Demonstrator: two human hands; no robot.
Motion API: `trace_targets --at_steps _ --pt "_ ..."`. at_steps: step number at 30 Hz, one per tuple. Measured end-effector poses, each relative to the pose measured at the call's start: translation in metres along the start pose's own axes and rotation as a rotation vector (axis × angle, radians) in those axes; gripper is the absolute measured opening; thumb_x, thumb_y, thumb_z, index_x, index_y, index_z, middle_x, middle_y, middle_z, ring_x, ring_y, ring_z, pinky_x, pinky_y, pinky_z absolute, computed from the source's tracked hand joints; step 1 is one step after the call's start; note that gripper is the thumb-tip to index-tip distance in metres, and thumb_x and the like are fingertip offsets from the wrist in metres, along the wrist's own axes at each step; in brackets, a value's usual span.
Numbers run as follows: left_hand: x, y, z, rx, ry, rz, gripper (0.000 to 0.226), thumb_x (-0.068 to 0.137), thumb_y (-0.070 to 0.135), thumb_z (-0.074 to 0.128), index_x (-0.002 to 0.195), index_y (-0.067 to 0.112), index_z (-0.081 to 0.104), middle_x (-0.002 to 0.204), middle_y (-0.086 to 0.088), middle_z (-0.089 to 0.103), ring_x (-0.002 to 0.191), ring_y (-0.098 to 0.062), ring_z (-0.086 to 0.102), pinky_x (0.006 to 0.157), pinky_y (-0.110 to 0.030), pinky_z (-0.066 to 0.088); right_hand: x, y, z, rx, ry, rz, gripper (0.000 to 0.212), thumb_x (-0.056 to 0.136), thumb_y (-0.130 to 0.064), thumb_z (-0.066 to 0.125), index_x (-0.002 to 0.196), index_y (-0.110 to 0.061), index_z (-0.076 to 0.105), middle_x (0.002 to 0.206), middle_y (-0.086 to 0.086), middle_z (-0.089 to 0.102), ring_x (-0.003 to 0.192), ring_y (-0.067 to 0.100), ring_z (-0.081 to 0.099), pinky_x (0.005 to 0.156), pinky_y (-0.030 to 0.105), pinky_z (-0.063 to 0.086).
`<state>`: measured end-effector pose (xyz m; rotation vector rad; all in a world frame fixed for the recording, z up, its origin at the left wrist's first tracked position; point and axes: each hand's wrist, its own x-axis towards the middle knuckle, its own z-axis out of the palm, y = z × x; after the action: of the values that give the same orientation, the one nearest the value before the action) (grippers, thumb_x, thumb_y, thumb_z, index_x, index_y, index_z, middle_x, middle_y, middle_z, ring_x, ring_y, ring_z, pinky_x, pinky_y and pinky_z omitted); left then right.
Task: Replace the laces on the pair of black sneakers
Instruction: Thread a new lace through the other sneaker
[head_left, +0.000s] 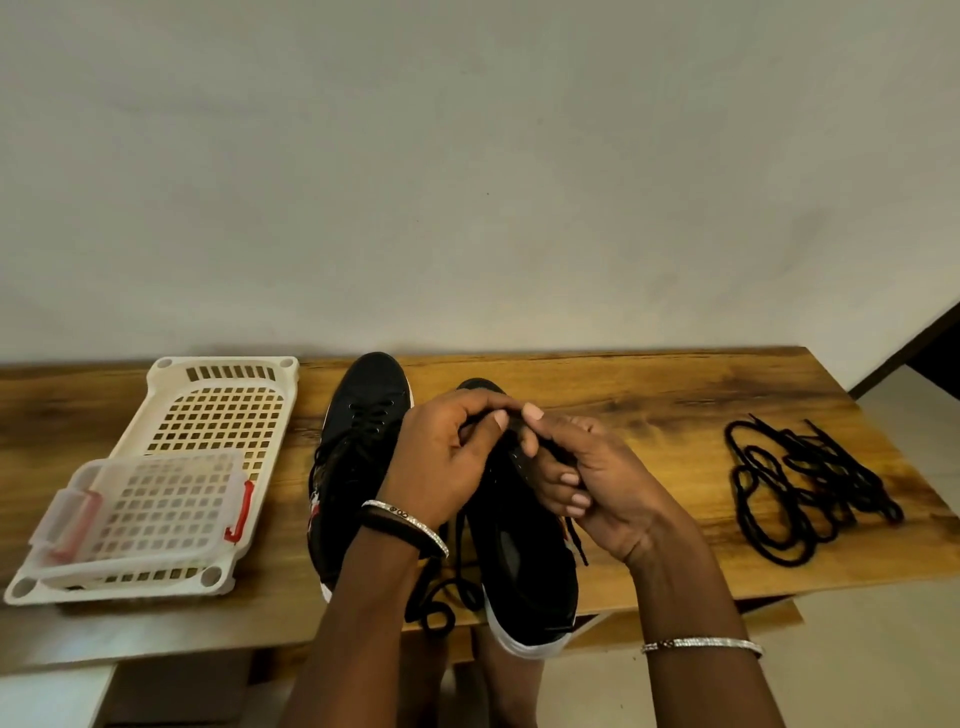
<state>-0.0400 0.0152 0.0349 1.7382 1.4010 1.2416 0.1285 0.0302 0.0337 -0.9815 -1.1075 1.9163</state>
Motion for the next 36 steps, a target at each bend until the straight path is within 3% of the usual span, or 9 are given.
trace_targets --at_steps 3,6,11,15,17,21,25,29,36 --pt "0.001 -0.005 -0.006 0.073 0.126 -0.027 0.021 0.096 0.008 0.059 0.102 0.019 0.076 0.070 0.028 0.063 0.068 0.012 0.058 0.063 -0.005 0.039 -0.001 0.000 -0.010 0.061 0.054 -0.039 0.031 0.098 -0.033 0.056 0.080 -0.009 0.063 0.050 -0.002 0.031 0.035 0.006 0.026 0.035 0.019 0.022" --pt "0.002 -0.017 -0.011 0.272 0.243 -0.051 0.018 0.098 0.018 0.056 0.102 0.023 0.072 0.088 0.016 0.066 0.083 -0.004 0.062 0.068 -0.024 0.048 -0.003 0.002 -0.019 0.063 0.154 -0.057 0.029 0.098 -0.031 0.056 0.086 -0.008 0.069 0.056 -0.001 0.038 0.042 0.008 0.033 0.041 0.020 0.028" --pt "0.001 -0.023 -0.014 0.527 0.275 -0.125 0.018 0.100 0.023 0.050 0.104 0.020 0.067 0.090 0.008 0.054 0.074 -0.010 0.050 0.057 -0.019 0.032 0.001 0.007 -0.019 0.063 0.305 -0.087 0.021 0.100 -0.020 0.057 0.106 -0.006 0.072 0.079 0.007 0.069 0.064 0.013 0.056 0.059 0.022 0.045" --pt "0.001 -0.027 -0.011 0.400 0.197 -0.103 0.034 0.088 0.010 0.064 0.116 0.028 0.068 0.112 0.011 0.058 0.096 -0.006 0.057 0.085 -0.027 0.051 0.006 0.008 -0.009 0.074 0.380 -0.146 0.013 0.095 -0.016 0.065 0.099 -0.004 0.065 0.090 0.017 0.076 0.066 0.014 0.066 0.059 0.021 0.051" --pt "0.000 -0.023 -0.008 0.299 0.104 -0.020 0.047 0.081 0.003 0.066 0.120 0.030 0.067 0.120 0.014 0.060 0.109 -0.002 0.056 0.094 -0.013 0.044 0.008 0.010 -0.002 -0.023 0.450 -0.162 0.023 0.088 -0.020 0.075 0.095 0.000 0.067 0.083 0.017 0.076 0.058 0.013 0.063 0.054 0.021 0.047" --pt "0.000 -0.013 0.003 0.116 -0.049 0.013 0.042 0.084 0.010 0.070 0.121 0.029 0.067 0.114 0.017 0.067 0.110 0.000 0.060 0.093 -0.020 0.049 0.011 0.015 0.007 -0.062 0.495 -0.189 0.032 0.081 -0.021 0.082 0.094 0.006 0.073 0.071 0.014 0.072 0.051 0.012 0.056 0.047 0.019 0.044" --pt "0.001 -0.013 0.011 0.091 -0.023 -0.035 0.031 0.089 0.006 0.068 0.113 0.025 0.069 0.092 0.014 0.067 0.091 0.001 0.062 0.079 -0.012 0.049 0.014 0.019 0.005 -0.013 0.452 -0.172 0.031 0.091 -0.023 0.073 0.102 0.006 0.070 0.076 0.013 0.073 0.062 0.014 0.063 0.059 0.023 0.050" --pt "0.001 -0.016 0.014 0.103 -0.020 -0.036 0.026 0.089 0.002 0.065 0.109 0.018 0.066 0.098 0.017 0.061 0.094 -0.002 0.059 0.082 -0.021 0.051 0.013 0.018 0.001 0.060 0.387 -0.152 0.029 0.093 -0.017 0.069 0.110 0.006 0.065 0.084 0.015 0.075 0.070 0.017 0.068 0.061 0.022 0.053" --pt "0.001 -0.021 0.015 0.164 0.019 -0.019 0.014 0.080 0.017 0.080 0.092 0.021 0.074 0.092 0.010 0.062 0.088 -0.001 0.061 0.076 -0.018 0.052 0.008 0.016 0.004 -0.081 0.483 -0.181 0.020 0.081 -0.023 0.082 0.085 -0.004 0.075 0.073 0.012 0.071 0.057 0.012 0.056 0.049 0.018 0.045"
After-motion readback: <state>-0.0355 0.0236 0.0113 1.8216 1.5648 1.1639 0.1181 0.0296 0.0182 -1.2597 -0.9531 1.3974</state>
